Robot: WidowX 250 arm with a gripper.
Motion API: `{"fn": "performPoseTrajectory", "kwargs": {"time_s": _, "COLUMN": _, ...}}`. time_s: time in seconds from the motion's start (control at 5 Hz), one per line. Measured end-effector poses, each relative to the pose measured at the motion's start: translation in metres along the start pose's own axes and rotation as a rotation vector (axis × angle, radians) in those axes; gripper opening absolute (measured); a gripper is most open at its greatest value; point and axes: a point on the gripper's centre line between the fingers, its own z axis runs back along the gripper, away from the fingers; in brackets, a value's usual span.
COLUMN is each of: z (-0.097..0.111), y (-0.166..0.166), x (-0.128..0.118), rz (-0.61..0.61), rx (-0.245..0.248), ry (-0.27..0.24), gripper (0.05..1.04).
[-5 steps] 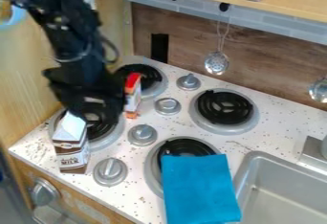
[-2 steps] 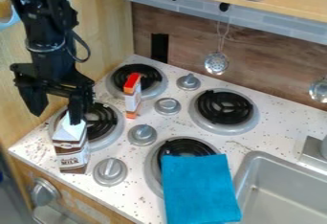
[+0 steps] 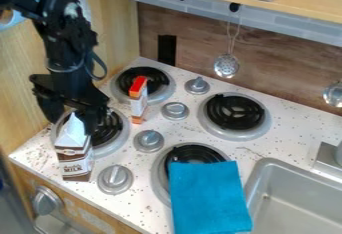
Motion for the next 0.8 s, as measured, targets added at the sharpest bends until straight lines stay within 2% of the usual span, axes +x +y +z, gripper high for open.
{"fn": "performPoseTrajectory", "kwargs": {"time_s": 0.4, "z": -0.032, "y": -0.004, "x": 0.003, "rz": -0.023, "rx": 0.001, "ry": 0.075, "gripper": 1.001}}
{"fn": "performPoseTrajectory", "kwargs": {"time_s": 0.8, "z": -0.043, "y": 0.005, "x": 0.0, "rz": -0.008, "rx": 0.005, "ry": 0.117, "gripper": 0.961}}
